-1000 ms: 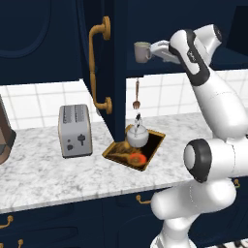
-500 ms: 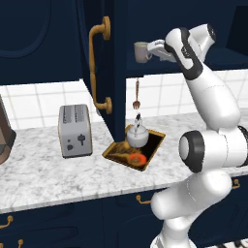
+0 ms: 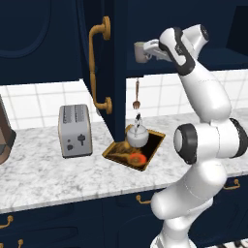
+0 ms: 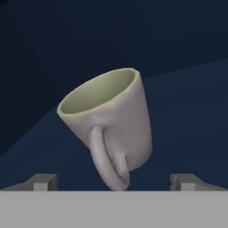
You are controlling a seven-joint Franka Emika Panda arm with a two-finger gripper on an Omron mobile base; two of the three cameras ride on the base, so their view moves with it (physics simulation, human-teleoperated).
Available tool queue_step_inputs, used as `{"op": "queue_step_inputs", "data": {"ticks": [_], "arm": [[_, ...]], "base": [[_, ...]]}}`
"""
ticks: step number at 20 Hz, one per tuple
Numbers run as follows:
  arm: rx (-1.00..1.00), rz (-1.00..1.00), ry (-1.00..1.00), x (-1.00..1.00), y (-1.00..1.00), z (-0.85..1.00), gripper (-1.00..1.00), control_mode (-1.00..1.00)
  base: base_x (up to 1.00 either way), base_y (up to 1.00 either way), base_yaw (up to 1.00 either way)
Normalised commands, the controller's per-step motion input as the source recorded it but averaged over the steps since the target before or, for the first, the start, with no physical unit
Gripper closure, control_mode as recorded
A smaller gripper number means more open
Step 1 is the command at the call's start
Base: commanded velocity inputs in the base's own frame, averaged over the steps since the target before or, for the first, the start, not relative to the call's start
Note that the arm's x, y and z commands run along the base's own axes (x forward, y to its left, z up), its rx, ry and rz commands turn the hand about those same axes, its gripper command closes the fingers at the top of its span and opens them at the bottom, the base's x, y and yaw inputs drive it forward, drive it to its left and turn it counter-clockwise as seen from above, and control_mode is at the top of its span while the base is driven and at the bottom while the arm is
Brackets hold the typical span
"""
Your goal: Pick the kettle from the counter and place it on the tray. Then pick the mug from the cabinet and place it on the tray. Then close the cabinet doors.
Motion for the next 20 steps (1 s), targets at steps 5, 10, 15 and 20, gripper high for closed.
{"op": "queue_step_inputs", "data": {"ticks": [5,10,15,20], "arm": [[0.0,0.0,0.0,0.28,0.0,-0.02,-1.0,-1.0],[0.0,0.0,0.0,0.16,0.0,0.0,1.0,-1.0],[0.0,0.0,0.0,-0.02,0.0,0.0,1.0,-1.0],[0.0,0.02,0.0,-0.18,0.0,0.0,1.0,-1.0]], "base": [[0.0,0.0,0.0],[0.0,0.0,0.0],[0.0,0.0,0.0],[0.0,0.0,0.0]]}}
